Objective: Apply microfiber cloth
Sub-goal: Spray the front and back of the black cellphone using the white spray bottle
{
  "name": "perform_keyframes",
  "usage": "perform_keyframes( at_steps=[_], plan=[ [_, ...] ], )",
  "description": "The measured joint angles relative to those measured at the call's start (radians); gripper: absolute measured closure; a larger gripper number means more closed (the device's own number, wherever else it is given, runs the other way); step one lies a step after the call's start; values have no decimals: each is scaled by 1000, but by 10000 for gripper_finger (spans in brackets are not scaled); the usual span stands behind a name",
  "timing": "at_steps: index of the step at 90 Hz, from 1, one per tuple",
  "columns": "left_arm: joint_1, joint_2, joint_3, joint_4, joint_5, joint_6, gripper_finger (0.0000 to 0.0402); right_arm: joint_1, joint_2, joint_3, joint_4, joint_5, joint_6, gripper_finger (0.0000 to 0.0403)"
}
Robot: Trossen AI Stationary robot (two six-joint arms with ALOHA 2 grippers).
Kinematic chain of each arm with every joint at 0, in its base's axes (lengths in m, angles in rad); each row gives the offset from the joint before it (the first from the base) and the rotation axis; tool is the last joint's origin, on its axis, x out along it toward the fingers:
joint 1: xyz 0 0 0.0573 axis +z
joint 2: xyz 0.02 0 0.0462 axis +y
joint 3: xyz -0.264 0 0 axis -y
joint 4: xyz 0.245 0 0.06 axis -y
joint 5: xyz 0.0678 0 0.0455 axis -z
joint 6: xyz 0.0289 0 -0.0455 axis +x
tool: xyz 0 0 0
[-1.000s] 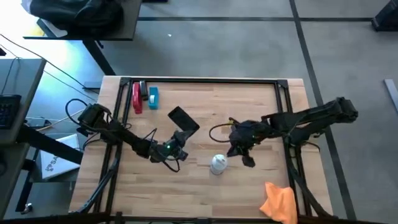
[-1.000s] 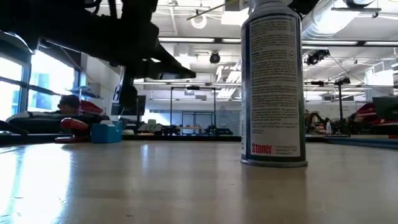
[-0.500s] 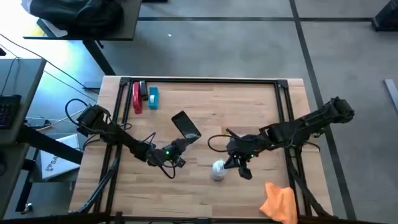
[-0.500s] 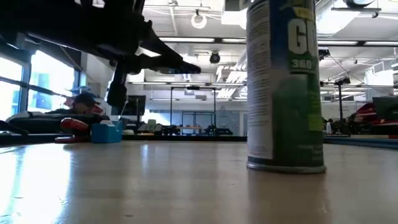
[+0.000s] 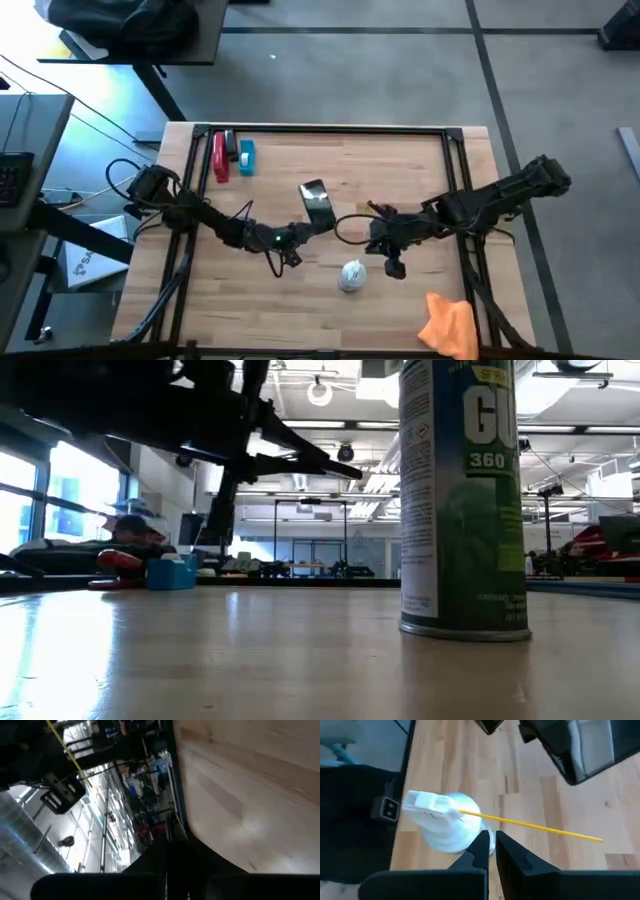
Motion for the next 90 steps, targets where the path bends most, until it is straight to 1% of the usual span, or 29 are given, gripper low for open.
perform_keyframes(
  at_steps=[22, 32, 43, 52, 69, 76, 90],
  plan=[
    [73, 0, 33, 1, 87, 83, 386, -10, 55, -1, 56, -28, -79, 403],
    [86, 0, 37, 1, 128, 114, 386, -24, 60, -1, 66, -29, -116, 403],
    [87, 0, 37, -5, 159, 178, 386, -34, 58, -1, 122, -18, -187, 403],
    [86, 0, 37, 0, 165, 216, 386, -52, 56, -1, 152, -34, -233, 403],
    [87, 0, 37, -4, 165, 195, 386, -72, 43, -1, 85, -41, -228, 403],
    [91, 0, 37, -3, 165, 200, 386, -70, 23, -1, 84, -46, -256, 403],
    [109, 0, 39, -4, 169, 223, 386, -77, -13, -1, 149, -40, -349, 403]
  ],
)
